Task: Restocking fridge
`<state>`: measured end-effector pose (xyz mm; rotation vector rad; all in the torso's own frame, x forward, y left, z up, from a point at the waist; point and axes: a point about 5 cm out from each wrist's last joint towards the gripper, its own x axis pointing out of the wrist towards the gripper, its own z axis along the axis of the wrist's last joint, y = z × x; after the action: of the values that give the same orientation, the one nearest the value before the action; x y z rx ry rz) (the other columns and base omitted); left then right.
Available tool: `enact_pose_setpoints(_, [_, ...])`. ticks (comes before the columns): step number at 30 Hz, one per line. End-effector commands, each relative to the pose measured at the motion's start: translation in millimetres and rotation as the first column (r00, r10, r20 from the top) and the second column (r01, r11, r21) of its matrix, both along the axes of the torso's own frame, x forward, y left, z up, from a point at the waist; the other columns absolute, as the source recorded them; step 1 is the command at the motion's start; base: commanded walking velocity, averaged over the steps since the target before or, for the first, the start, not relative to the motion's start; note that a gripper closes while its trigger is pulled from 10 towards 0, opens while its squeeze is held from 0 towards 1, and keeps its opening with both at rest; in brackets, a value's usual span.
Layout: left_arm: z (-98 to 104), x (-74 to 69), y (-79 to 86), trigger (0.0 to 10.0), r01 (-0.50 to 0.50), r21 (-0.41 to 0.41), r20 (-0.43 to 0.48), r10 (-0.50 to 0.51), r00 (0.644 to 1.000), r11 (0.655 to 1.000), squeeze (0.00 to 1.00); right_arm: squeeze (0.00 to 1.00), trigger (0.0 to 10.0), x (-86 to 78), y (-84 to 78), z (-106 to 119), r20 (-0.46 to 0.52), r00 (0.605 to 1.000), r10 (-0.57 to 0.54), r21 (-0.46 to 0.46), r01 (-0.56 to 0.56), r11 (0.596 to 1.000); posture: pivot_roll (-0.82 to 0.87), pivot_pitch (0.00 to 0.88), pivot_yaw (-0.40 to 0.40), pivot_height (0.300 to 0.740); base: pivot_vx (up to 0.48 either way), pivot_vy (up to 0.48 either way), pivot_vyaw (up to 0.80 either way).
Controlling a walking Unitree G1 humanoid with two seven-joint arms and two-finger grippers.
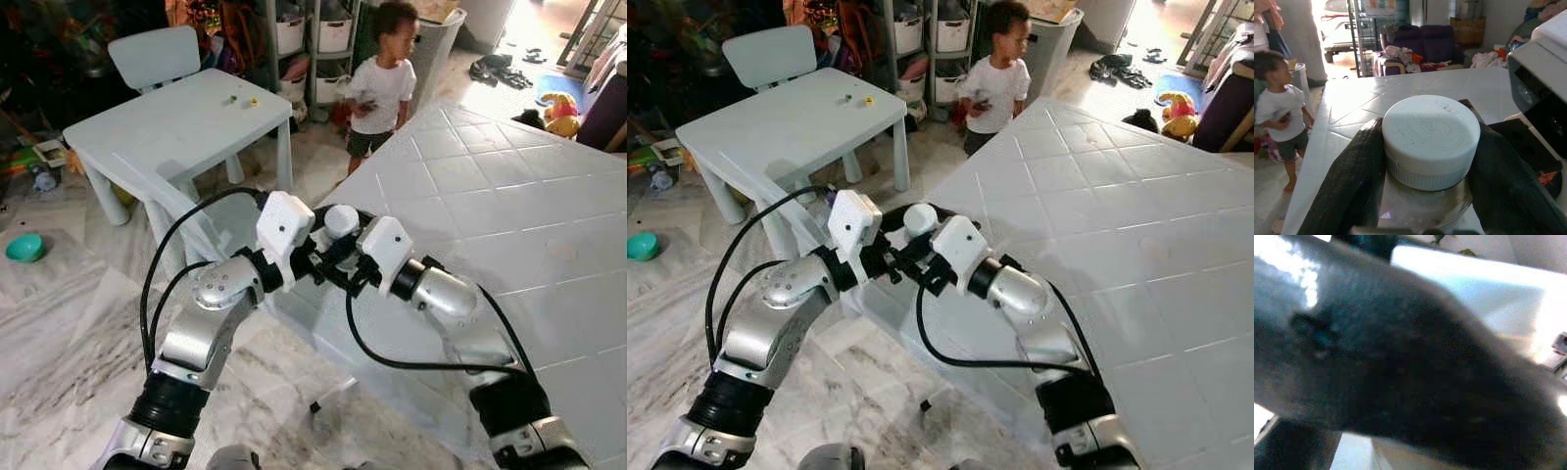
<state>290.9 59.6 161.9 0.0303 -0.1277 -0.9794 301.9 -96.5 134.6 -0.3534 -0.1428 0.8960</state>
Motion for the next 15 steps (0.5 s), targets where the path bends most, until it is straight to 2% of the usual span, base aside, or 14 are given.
enact_pose_setpoints(1, [7.9, -3.4, -3.6, 0.0, 0.028, -0.001, 0.052, -0.027, 0.998, 1.000, 0.00, 0.00, 10.0, -1.2, 5.8, 7.3, 0.018, 0.999, 0.044, -0.016, -0.043, 0.999, 0.05, 0.000, -0.020, 0.740, 0.000, 0.000, 0.00])
enact_pose_setpoints(2, [7.1, -3.8, -4.6, 0.0, 0.030, 0.001, 0.053, -0.030, 0.998, 1.000, 0.00, 0.00, 10.0, -2.4, 8.7, 8.7, 0.015, 0.998, 0.057, -0.019, -0.057, 0.998, 0.05, 0.000, -0.019, 0.740, 0.000, 0.000, 0.00])
enact_pose_setpoints(3, [6.7, -3.8, -5.1, 0.0, 0.030, 0.003, 0.054, -0.030, 0.998, 1.000, 0.00, 0.00, 8.8, -3.1, 9.9, 7.8, 0.010, 0.998, 0.064, -0.031, -0.064, 0.998, 0.05, 0.000, -0.020, 0.740, 0.000, 0.000, 0.00])
enact_pose_setpoints(4, [6.5, -3.8, -5.3, 0.0, 0.030, 0.003, 0.054, -0.031, 0.998, 1.000, 0.00, 0.00, 5.5, -3.5, 10.5, 7.1, 0.005, 0.998, 0.067, -0.040, -0.067, 0.997, 0.05, 0.000, -0.020, 0.740, 0.000, 0.000, 0.00])
enact_pose_setpoints(6, [6.3, -3.7, -5.6, 0.0, 0.031, 0.005, 0.055, -0.031, 0.998, 1.000, 0.00, 0.00, 5.5, -4.0, 10.9, 4.9, 0.000, 0.997, 0.071, -0.059, -0.071, 0.996, 0.05, 0.000, -0.020, 0.740, 0.000, 0.000, 0.00])
enact_pose_setpoints(7, [6.5, -3.6, -5.6, 0.0, 0.029, 0.008, 0.059, -0.029, 0.998, 1.000, 0.00, 0.00, 0.0, -5.6, 11.1, 1.7, -0.015, 0.997, 0.079, -0.070, -0.080, 0.994, 0.05, 0.000, -0.020, 0.740, 0.000, 0.000, 0.00])
enact_pose_setpoints(15, [4.9, -3.4, -4.9, 0.3, 0.024, 0.015, 0.060, -0.025, 0.998, 1.000, 0.00, 0.00, 0.0, -8.8, 10.2, -0.4, -0.030, 0.996, 0.078, -0.084, -0.081, 0.993, 0.05, 0.000, -0.019, 0.740, 0.000, 0.000, 0.00])
